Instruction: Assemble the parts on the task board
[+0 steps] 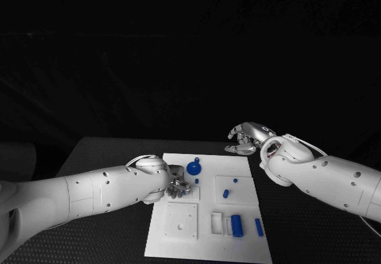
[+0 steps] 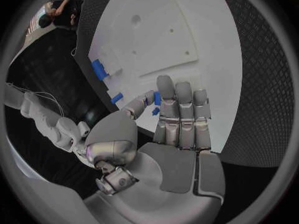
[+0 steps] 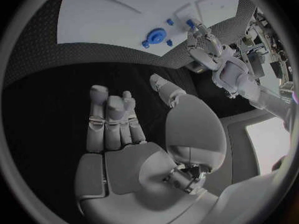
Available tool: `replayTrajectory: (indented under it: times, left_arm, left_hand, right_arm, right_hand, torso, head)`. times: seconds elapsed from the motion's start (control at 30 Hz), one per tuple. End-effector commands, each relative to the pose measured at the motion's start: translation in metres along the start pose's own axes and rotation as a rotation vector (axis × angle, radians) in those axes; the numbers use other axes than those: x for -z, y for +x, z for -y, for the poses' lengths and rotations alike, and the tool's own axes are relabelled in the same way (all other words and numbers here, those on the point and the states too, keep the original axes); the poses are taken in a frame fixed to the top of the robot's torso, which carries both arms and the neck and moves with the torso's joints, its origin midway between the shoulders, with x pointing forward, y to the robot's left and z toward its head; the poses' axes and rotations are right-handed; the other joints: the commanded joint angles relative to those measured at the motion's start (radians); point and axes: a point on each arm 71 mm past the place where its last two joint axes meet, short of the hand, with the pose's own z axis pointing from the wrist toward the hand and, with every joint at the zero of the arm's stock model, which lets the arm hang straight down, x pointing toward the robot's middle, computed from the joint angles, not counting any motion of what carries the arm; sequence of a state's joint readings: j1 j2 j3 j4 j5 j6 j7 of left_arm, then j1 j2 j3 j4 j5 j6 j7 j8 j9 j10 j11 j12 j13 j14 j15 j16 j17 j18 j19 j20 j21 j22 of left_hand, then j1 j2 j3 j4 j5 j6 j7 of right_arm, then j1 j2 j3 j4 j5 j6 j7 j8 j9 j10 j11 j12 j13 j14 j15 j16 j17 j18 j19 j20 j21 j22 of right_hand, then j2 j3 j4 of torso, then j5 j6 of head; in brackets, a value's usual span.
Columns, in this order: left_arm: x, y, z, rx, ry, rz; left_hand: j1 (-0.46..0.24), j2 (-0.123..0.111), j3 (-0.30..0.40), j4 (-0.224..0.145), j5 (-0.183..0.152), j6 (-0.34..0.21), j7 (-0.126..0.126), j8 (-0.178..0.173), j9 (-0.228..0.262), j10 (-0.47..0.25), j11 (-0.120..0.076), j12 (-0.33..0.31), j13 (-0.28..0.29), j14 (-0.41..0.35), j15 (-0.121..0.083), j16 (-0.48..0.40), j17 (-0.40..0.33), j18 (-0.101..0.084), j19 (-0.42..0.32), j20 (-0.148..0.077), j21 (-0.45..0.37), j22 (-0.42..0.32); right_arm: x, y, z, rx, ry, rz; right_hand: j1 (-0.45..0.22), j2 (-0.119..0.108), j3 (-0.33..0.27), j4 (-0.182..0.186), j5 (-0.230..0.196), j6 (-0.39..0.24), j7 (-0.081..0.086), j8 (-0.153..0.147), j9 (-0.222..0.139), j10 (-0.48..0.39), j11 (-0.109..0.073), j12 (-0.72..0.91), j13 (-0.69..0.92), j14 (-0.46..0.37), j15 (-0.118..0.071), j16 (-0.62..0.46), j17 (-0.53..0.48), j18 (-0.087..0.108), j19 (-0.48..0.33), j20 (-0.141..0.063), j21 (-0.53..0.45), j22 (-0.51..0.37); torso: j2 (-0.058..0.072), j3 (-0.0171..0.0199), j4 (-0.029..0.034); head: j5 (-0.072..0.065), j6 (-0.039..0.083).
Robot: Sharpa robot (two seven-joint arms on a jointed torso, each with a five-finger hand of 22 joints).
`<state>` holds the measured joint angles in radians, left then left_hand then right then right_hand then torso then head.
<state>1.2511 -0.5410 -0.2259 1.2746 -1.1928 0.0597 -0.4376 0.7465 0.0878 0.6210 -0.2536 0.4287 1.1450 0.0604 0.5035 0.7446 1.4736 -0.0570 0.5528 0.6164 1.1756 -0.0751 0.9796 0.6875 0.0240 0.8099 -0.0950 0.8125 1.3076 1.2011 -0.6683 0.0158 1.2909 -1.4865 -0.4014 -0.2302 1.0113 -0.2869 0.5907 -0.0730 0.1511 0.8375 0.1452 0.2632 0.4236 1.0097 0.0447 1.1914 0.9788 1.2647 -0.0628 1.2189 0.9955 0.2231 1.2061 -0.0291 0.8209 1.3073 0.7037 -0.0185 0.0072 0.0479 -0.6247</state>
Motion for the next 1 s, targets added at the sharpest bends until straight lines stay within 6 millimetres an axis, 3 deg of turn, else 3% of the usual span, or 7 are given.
replayTrajectory:
  times: [0.03, 0.63, 1.0]
  left_arm:
    - [-0.0015, 0.014, -0.0021, 0.015, -0.002, -0.056]
    - [0.0027, 0.0096, -0.01, 0.19, -0.009, -0.126]
    - [0.0016, 0.0069, -0.0113, 0.249, -0.013, -0.165]
  left_hand:
    - [0.014, 0.021, 0.012, -0.008, 0.005, 0.071, -0.072, 0.005, 0.002, -0.029, -0.03, 0.007, 0.001, 0.002, -0.003, 0.007, -0.002, -0.012, 0.006, -0.079, -0.003, 0.016]
    - [0.007, 0.031, 0.015, -0.012, 0.014, 0.07, -0.072, 0.008, 0.003, -0.03, -0.03, 0.01, 0.003, 0.001, -0.002, 0.011, -0.003, -0.012, 0.005, -0.079, -0.001, 0.016]
    - [-0.008, 0.043, 0.017, -0.027, 0.028, 0.07, -0.073, 0.013, 0.005, -0.03, -0.031, 0.016, 0.005, 0.001, -0.002, 0.017, -0.005, -0.012, 0.003, -0.079, 0.002, 0.017]
  right_arm:
    - [-0.0001, 0.0009, -0.0009, 0.005, -0.006, -0.01]
    - [-0.0002, 0.0009, -0.0002, 0.006, -0.004, -0.011]
    - [-0.0009, 0.0014, -0.0005, 0.006, -0.004, -0.013]
  right_hand:
    - [0.009, -0.001, 0.0, 0.005, -0.006, -0.006, 0.014, 0.005, -0.001, -0.004, 0.0, 0.006, -0.002, 0.002, -0.004, -0.004, -0.001, 0.039, -0.001, -0.007, -0.005, 0.017]
    - [0.01, -0.001, 0.0, 0.006, -0.006, -0.006, 0.014, 0.005, -0.002, -0.004, 0.0, 0.007, -0.003, 0.003, -0.004, -0.004, -0.001, 0.039, -0.001, -0.007, -0.005, 0.017]
    - [0.012, -0.001, 0.0, 0.005, -0.005, -0.006, 0.014, 0.005, -0.002, -0.004, 0.0, 0.007, -0.003, 0.003, -0.004, -0.004, -0.001, 0.039, -0.001, -0.007, -0.005, 0.017]
  torso:
    - [0.0, 0.0003, 0.0006]
    - [-0.001, 0.002, 0.0011]
    - [0.0, 0.0004, 0.0005]
  head:
    - [0.0, 0.0]
    - [0.002, 0.0]
    - [0.004, 0.0]
